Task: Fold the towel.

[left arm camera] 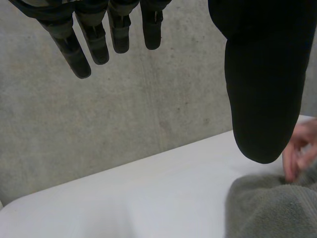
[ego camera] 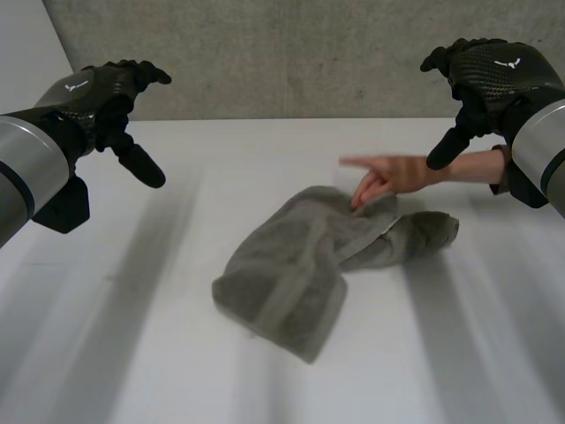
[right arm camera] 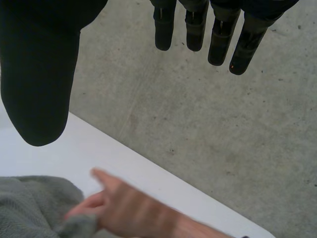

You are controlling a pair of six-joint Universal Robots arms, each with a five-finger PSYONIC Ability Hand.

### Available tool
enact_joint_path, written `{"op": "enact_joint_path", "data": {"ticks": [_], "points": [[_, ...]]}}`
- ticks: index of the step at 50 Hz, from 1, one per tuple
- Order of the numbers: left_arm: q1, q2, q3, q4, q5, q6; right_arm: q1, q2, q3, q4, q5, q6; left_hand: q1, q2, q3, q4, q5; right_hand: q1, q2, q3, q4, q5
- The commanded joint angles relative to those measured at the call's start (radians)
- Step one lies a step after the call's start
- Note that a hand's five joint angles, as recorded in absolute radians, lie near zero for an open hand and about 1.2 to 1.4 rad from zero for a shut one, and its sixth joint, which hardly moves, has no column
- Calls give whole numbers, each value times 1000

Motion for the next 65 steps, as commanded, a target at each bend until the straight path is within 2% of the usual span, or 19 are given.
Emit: {"op": "enact_joint_path", "data": {"ticks": [1, 17, 24, 26, 29, 37, 42, 44, 48, 50, 51, 52, 53, 54, 55, 59, 63, 64, 65], "points": [[-11, 0, -15, -1, 6, -1, 4, -21, 1, 1, 0, -2, 31, 36, 34, 36, 32, -34, -63, -40, -59, -62], [-34, -41, -32, -1, 20, -52, -5, -50, -3, -7, 0, -28, 40, 45, 43, 45, 41, -34, -63, -40, -59, -62], [-156, -163, -34, 2, 20, -98, -12, -32, -9, 6, 0, -155, 43, 48, 46, 48, 44, -34, -63, -40, -59, -62], [-173, -197, -28, 10, 20, -96, -13, -9, 0, 6, 6, -253, 43, 48, 46, 48, 44, -34, -63, -40, -59, -62], [-198, -271, -14, 56, 22, -93, -13, 13, 19, 7, 17, -316, 63, 68, 67, 69, 64, -34, -63, -40, -59, -62], [-270, -460, 51, 275, 31, -84, -27, 25, 154, -5, 5, -320, 228, 233, 231, 233, 229, -34, -63, -40, -59, -62], [-291, -572, 97, 356, 108, -72, -84, 45, 247, -34, 0, -320, 257, 262, 260, 262, 258, -34, -63, -40, -59, -62], [-299, -647, 130, 387, 181, -50, -104, 54, 275, -56, -11, -321, 257, 262, 260, 262, 258, -34, -63, -40, -59, -62], [-310, -708, 166, 407, 210, -20, -165, 97, 339, -120, -73, -318, 290, 294, 293, 295, 291, -34, -63, -40, -59, -62], [-314, -733, 183, 415, 209, -1, -183, 115, 350, -137, -103, -312, 328, 333, 331, 333, 329, -34, -63, -40, -59, -62], [-314, -753, 196, 425, 209, 20, -196, 138, 350, -152, -130, -295, 429, 434, 433, 435, 430, -34, -63, -40, -59, -62], [-314, -766, 206, 436, 206, 40, -196, 138, 350, -152, -130, -295, 672, 676, 675, 677, 673, -34, -63, -40, -59, -62], [-314, -767, 206, 436, 206, 40, -203, 167, 341, -163, -159, -263, 674, 679, 677, 679, 675, -34, -63, -40, -59, -62], [-314, -774, 210, 453, 200, 63, -209, 198, 330, -168, -181, -231, 974, 978, 977, 979, 975, -34, -63, -40, -59, -62], [-314, -773, 209, 473, 183, 86, -210, 198, 330, -168, -181, -231, 1177, 1182, 1180, 1182, 1178, -34, -63, -40, -59, -62], [-313, -753, 195, 503, 129, 126, -219, 328, 248, -178, -253, -113, 1182, 1186, 1185, 1187, 1183, -34, -63, -40, -59, -62], [-307, -679, 163, 505, 80, 161, -208, 438, 163, -169, -275, -63, 1182, 1186, 1185, 1187, 1183, -34, -63, -40, -59, -62], [-307, -679, 163, 505, 80, 161, -205, 485, 124, -166, -273, -59, 1182, 1186, 1185, 1187, 1183, 75, 46, 69, 50, 47], [-302, -656, 148, 505, 78, 166, -197, 520, 87, -165, -265, -62, 1182, 1186, 1185, 1187, 1183, 352, 323, 346, 327, 325]]}}
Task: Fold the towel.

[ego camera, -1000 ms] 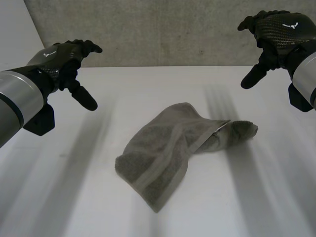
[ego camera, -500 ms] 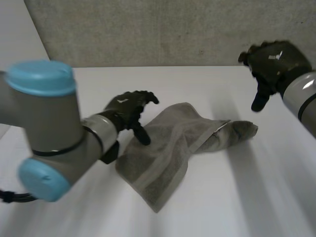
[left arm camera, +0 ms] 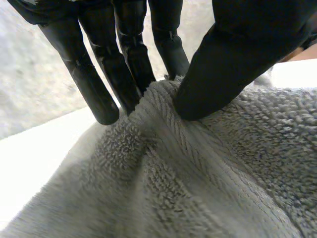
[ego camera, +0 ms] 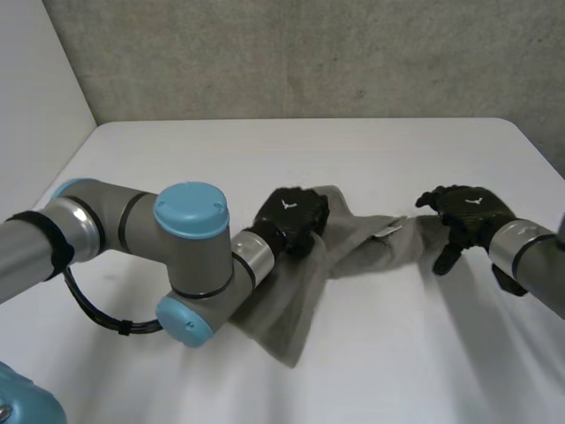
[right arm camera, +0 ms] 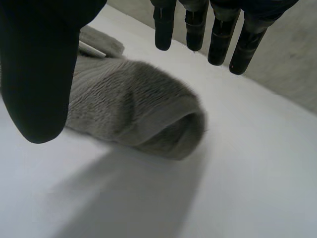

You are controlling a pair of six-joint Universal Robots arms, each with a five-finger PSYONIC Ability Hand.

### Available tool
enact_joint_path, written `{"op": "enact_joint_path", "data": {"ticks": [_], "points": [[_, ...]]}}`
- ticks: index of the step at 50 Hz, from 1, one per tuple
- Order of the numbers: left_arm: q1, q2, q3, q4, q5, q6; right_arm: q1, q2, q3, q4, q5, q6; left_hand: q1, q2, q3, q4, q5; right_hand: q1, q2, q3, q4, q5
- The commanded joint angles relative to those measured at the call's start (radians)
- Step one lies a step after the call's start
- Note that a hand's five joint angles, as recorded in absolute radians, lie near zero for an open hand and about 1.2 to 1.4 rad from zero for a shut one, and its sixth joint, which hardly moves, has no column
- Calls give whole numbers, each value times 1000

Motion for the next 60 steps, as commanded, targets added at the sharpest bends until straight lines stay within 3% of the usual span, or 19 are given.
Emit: {"op": "enact_joint_path", "data": {"ticks": [1, 2, 3, 5, 11, 15, 21, 23, 27, 31, 35, 37, 40, 42, 44, 49, 55, 56, 60], "points": [[12, 116, -64, 15, -72, 55, 21, 212, -177, 13, -29, 79, 266, 246, 249, 245, 260, 355, 326, 349, 330, 328], [12, 116, -64, 15, -72, 55, 32, 241, -212, 5, -20, 81, 266, 246, 249, 245, 260, 698, 669, 692, 673, 671], [14, 133, -70, 15, -75, 59, 32, 241, -212, 5, -19, 81, 266, 246, 249, 245, 260, 701, 672, 695, 676, 674], [21, 153, -72, 17, -77, 64, 59, 272, -306, -7, 34, 82, 266, 246, 249, 245, 260, 1186, 1157, 1180, 1161, 1158], [142, 249, -40, 66, -87, 62, 101, 266, -454, -90, 129, 74, 266, 246, 249, 245, 260, 1188, 1159, 1182, 1162, 1160], [186, 303, -15, 138, -100, 55, 145, 180, -532, -302, 204, 73, 266, 246, 249, 245, 260, 1188, 1159, 1182, 1162, 1160], [227, 386, -61, 334, -132, -19, 171, -8, -395, -700, 286, 39, 266, 246, 249, 245, 260, 1188, 1159, 1182, 1162, 1160], [253, 407, -93, 368, -139, -47, 174, -36, -356, -719, 281, 24, 266, 246, 249, 245, 260, 1188, 1159, 1182, 1162, 1160], [307, 472, -186, 393, -130, -94, 174, -52, -318, -659, 263, -15, 266, 246, 249, 245, 260, 1188, 1159, 1182, 1162, 1160], [314, 487, -267, 359, -109, -96, 176, -36, -290, -361, 200, -122, 266, 246, 249, 245, 260, 1188, 1159, 1182, 1162, 1160], [328, 489, -404, 221, -61, -91, 177, -10, -263, -125, 163, -192, 266, 246, 249, 245, 260, 1188, 1159, 1182, 1162, 1160], [342, 489, -452, 163, -51, -90, 173, 5, -211, 69, 119, -218, 266, 246, 249, 245, 260, 1188, 1159, 1182, 1162, 1160], [376, 487, -542, 33, -47, -77, 161, 14, -149, 152, 42, -228, 235, 214, 218, 214, 229, 1188, 1159, 1182, 1162, 1160], [388, 486, -578, -32, -46, -76, 159, 17, -119, 167, 4, -225, 149, 129, 132, 128, 143, 1188, 1159, 1182, 1162, 1160], [388, 483, -642, -148, -44, -70, 153, 17, -85, 172, -26, -229, -166, -187, -183, -187, -172, 1188, 1159, 1182, 1162, 1160], [396, 510, -687, -254, -46, -58, 145, 4, 1, 169, -55, -232, -414, -434, -431, -435, -420, 1188, 1159, 1182, 1162, 1160], [403, 621, -690, -278, -52, -25, 137, -16, 82, 157, -62, -234, -711, -732, -728, -732, -717, 1188, 1159, 1182, 1162, 1160], [402, 660, -687, -279, -52, -16, 137, -24, 102, 143, -62, -234, -856, -877, -873, -877, -862, 1188, 1159, 1182, 1162, 1160], [379, 768, -672, -259, -52, -4, 133, -38, 142, 99, -61, -234, -884, -905, -901, -905, -890, 1188, 1159, 1182, 1162, 1160]]}}
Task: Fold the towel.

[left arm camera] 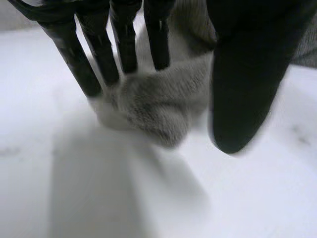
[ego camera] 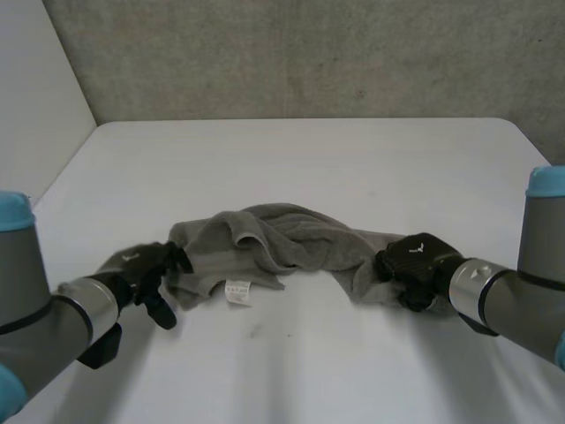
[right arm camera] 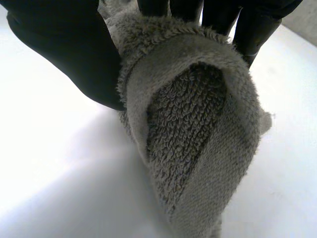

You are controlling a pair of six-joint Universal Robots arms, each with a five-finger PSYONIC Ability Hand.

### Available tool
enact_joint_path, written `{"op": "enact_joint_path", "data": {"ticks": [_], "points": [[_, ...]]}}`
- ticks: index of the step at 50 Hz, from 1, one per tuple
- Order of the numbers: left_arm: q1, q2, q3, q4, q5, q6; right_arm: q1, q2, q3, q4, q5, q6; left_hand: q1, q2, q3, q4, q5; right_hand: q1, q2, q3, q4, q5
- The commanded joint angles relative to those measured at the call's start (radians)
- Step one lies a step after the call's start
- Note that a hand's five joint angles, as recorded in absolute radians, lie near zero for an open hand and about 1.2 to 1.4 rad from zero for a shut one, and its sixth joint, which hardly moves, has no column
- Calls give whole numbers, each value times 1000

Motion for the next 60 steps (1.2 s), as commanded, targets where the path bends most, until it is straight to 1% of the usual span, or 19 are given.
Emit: {"op": "enact_joint_path", "data": {"ticks": [1, 6, 8, 9, 11, 16, 19, 23, 25, 26, 27, 28, 30, 36, 47, 52, 55, 57, 60], "points": [[-23, 192, 23, 21, -3, 35, -15, -39, 99, -97, 10, 2, -268, -266, -268, -268, -268, 441, 221, 210, 202, 258], [-104, 189, 69, 96, -12, -2, -35, -74, 136, -160, 13, 12, -266, -263, -265, -265, -265, 441, 221, 210, 202, 258], [-194, 91, 127, 149, -41, -57, -36, -78, 139, -165, 13, 12, -257, -255, -256, -257, -256, 441, 221, 210, 202, 258], [-195, 91, 128, 150, -41, -57, -36, -76, 139, -165, 15, 12, -257, -255, -256, -257, -256, 441, 221, 210, 202, 258], [-273, -30, 213, 170, -129, -85, -36, -78, 140, -165, 15, 12, -251, -249, -250, -251, -250, 441, 221, 210, 202, 258], [-330, -197, 350, 168, -263, -77, -34, -78, 147, -166, 15, 12, -225, -222, -224, -224, -224, 441, 221, 210, 202, 258], [-338, -285, 407, 168, -274, -76, -36, -78, 150, -166, 15, 12, -169, -167, -168, -169, -169, 441, 221, 210, 202, 258], [-341, -340, 438, 182, -276, -74, -40, -78, 154, -169, 15, 12, -40, -37, -39, -39, -39, 441, 221, 210, 202, 258], [-339, -380, 468, 211, -277, -74, -45, -78, 154, -169, 15, 12, 229, 231, 230, 229, 229, 441, 221, 210, 202, 258], [-339, -380, 468, 211, -277, -74, -51, -78, 154, -169, 15, 11, 231, 233, 231, 231, 231, 441, 221, 210, 202, 258], [-338, -394, 476, 241, -277, -73, -51, -78, 154, -169, 15, 11, 478, 480, 478, 478, 478, 441, 221, 210, 202, 258], [-338, -394, 476, 242, -277, -73, -54, -78, 154, -168, 15, 3, 480, 482, 481, 480, 481, 441, 221, 210, 202, 258], [-336, -396, 476, 317, -280, -65, -54, -78, 150, -168, 15, 0, 880, 882, 881, 880, 880, 441, 221, 210, 202, 258], [-324, -365, 467, 374, -282, -57, -49, -79, 105, -117, 30, -29, 882, 884, 883, 882, 882, 441, 221, 210, 202, 258], [-281, -104, 321, 283, -246, -57, -75, -189, 16, 76, 114, -194, 882, 884, 883, 882, 882, 441, 221, 210, 202, 258], [-207, -18, 280, 77, -145, -48, -94, -216, -11, 237, 107, -290, 882, 884, 883, 882, 882, 441, 221, 210, 202, 258], [-181, -11, 283, 4, -130, -28, -109, -210, -22, 343, 99, -351, 882, 884, 883, 882, 882, 441, 221, 210, 202, 258], [-146, -21, 289, -120, -113, 48, -103, -200, -25, 380, 97, -380, 882, 884, 883, 882, 882, 441, 221, 210, 202, 258], [-121, -56, 298, -169, -111, 155, -92, -147, -42, 414, 117, -432, 882, 884, 883, 882, 882, 441, 221, 210, 202, 258]]}}
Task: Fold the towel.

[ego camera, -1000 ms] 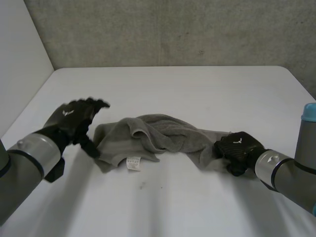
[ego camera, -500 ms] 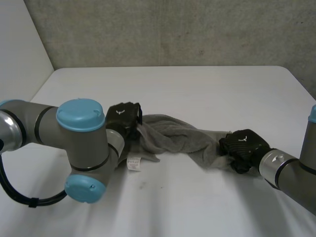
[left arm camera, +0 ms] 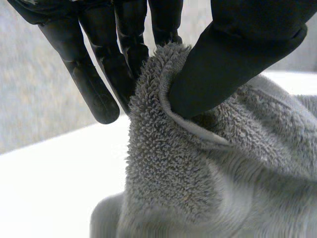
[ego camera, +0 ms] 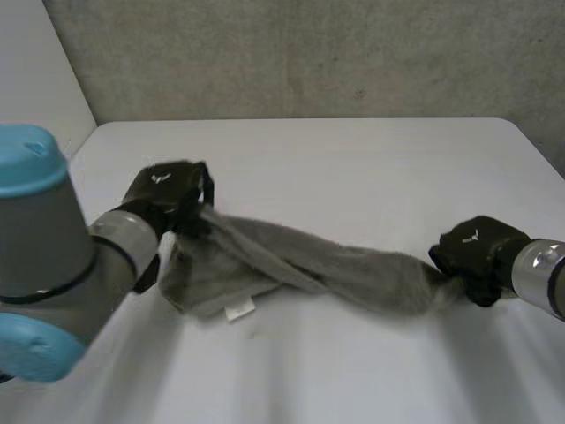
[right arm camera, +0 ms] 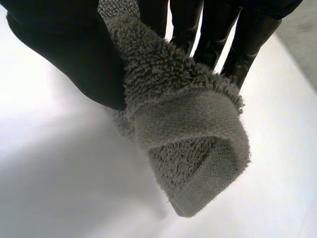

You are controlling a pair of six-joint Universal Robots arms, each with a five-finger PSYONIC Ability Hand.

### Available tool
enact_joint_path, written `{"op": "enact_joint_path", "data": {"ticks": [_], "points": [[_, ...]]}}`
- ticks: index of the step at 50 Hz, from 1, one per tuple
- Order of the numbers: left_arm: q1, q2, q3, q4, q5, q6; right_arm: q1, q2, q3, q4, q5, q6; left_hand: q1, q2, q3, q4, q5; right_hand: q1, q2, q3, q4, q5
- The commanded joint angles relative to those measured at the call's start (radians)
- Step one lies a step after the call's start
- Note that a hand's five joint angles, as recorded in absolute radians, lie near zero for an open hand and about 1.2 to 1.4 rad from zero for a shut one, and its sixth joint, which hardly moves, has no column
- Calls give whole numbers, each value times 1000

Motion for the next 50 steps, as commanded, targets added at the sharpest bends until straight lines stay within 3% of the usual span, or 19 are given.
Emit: {"op": "enact_joint_path", "data": {"ticks": [1, 5, 11, 13, 14, 15, 16, 17, 18, 19, 20, 23, 28, 33, 40, 50], "points": [[79, -38, 17, -212, 34, 180, 13, 104, -54, 118, 16, -120, 221, 183, 185, 180, 201, 441, 221, 210, 202, 258], [112, -129, 68, -204, 34, 301, 33, 182, -145, 113, 25, -112, 221, 183, 185, 180, 201, 441, 221, 210, 202, 258], [120, -213, 216, -130, 36, 313, 106, 298, -466, -10, 104, 47, 221, 183, 185, 180, 201, 441, 221, 210, 202, 258], [120, -225, 318, 5, 39, 313, 113, 307, -556, -91, 129, 110, 221, 183, 185, 180, 201, 441, 221, 210, 202, 258], [120, -225, 319, 6, 39, 313, 113, 301, -628, -198, 154, 185, 221, 183, 185, 180, 201, 441, 221, 210, 202, 258], [120, -224, 370, 126, 42, 312, 113, 301, -628, -199, 154, 185, 221, 183, 185, 180, 201, 441, 221, 210, 202, 258], [120, -224, 371, 127, 42, 312, 110, 271, -675, -391, 181, 304, 221, 183, 185, 180, 201, 441, 221, 210, 202, 258], [121, -216, 398, 281, 43, 306, 110, 271, -676, -393, 181, 305, 221, 183, 185, 180, 201, 441, 221, 210, 202, 258], [121, -216, 398, 282, 43, 306, 110, 214, -653, -580, 187, 402, 221, 183, 185, 180, 201, 441, 221, 210, 202, 258], [121, -192, 400, 425, 43, 297, 110, 159, -624, -703, 189, 465, 221, 183, 185, 180, 201, 441, 221, 210, 202, 258], [125, -155, 394, 543, 42, 283, 110, 159, -624, -704, 189, 466, 221, 183, 185, 180, 201, 441, 221, 210, 202, 258], [126, -88, 333, 636, 42, 251, 107, 99, -578, -767, 189, 483, 221, 183, 185, 180, 201, 441, 221, 210, 202, 258], [120, -61, 235, 586, 46, 241, 110, 94, -547, -629, 155, 460, 221, 183, 185, 180, 201, 441, 221, 210, 202, 258], [118, -63, 149, 519, 60, 244, 113, 120, -484, -422, 59, 411, 221, 183, 185, 180, 201, 441, 221, 210, 202, 258], [115, -83, 56, 460, 94, 253, 113, 166, -394, -344, 43, 351, 221, 183, 185, 180, 201, 441, 221, 210, 202, 258], [125, -98, -19, 273, 99, 306, 93, 191, -371, -144, 34, 270, 221, 183, 185, 180, 201, 441, 221, 210, 202, 258]]}}
